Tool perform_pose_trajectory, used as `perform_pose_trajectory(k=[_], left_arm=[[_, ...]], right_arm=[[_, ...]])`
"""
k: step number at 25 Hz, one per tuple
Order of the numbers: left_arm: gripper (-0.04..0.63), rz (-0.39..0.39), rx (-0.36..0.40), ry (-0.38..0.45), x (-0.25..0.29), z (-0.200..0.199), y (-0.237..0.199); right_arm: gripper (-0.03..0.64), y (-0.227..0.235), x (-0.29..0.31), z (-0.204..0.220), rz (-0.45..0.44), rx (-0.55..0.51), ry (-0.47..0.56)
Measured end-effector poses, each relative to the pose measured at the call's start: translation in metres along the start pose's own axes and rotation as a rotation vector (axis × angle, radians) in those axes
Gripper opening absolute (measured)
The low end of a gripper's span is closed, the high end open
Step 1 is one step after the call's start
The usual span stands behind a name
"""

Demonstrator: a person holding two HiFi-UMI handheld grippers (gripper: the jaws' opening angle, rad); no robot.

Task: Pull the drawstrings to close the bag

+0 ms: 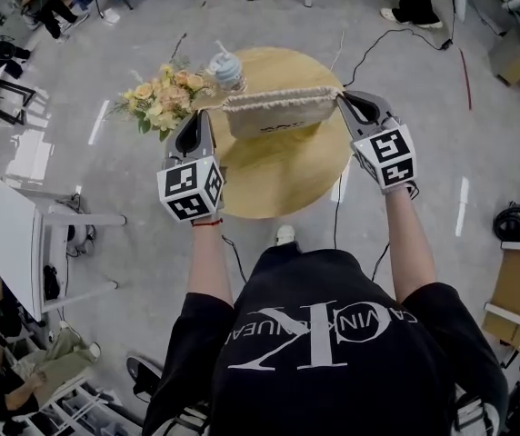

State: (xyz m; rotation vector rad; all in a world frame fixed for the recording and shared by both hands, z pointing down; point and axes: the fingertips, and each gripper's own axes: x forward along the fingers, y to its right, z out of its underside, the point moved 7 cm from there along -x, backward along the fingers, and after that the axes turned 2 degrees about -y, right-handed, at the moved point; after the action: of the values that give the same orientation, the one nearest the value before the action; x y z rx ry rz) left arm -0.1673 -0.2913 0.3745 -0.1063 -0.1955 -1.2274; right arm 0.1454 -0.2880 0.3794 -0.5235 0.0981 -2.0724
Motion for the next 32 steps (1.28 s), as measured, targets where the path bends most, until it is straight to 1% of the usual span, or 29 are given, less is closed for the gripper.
perform_pose_trajectory(k=[4, 7, 10, 17, 20, 25, 32], left_arm=[[0.020, -0.041, 0.003, 0.032, -0.013, -0.013, -0.008], [0.020, -0.070, 0.015, 0.036, -0.025, -0.022, -0.012], [0.020, -0.084, 0.004, 0.038, -0.035, -0.026, -0.015], [0.020, -0.137, -0.032, 0.062, -0.049, -0.032, -0.025], [0.020, -0.145, -0.026, 0.069, -0.050, -0.036, -0.028], [0.018, -0.164, 0.020, 0.086, -0.055, -0.041, -0.027], [0.017, -0.183, 0.019, 0.105, -0.068, -0.045, -0.032]], right_arm=[[0.021, -0.003, 0.002, -0.019, 0.015, -0.068, -0.017], [0.021, -0.004, 0.001, -0.028, 0.036, -0.068, -0.035], [0.021, -0.004, -0.001, -0.035, 0.057, -0.067, -0.032], [0.021, -0.004, -0.004, -0.051, 0.126, -0.040, 0.007], [0.020, -0.003, -0.003, -0.054, 0.150, -0.029, 0.017], [0.020, 0.004, -0.006, -0.054, 0.206, 0.016, 0.034], [0.020, 0.017, -0.015, -0.057, 0.256, 0.056, 0.052]])
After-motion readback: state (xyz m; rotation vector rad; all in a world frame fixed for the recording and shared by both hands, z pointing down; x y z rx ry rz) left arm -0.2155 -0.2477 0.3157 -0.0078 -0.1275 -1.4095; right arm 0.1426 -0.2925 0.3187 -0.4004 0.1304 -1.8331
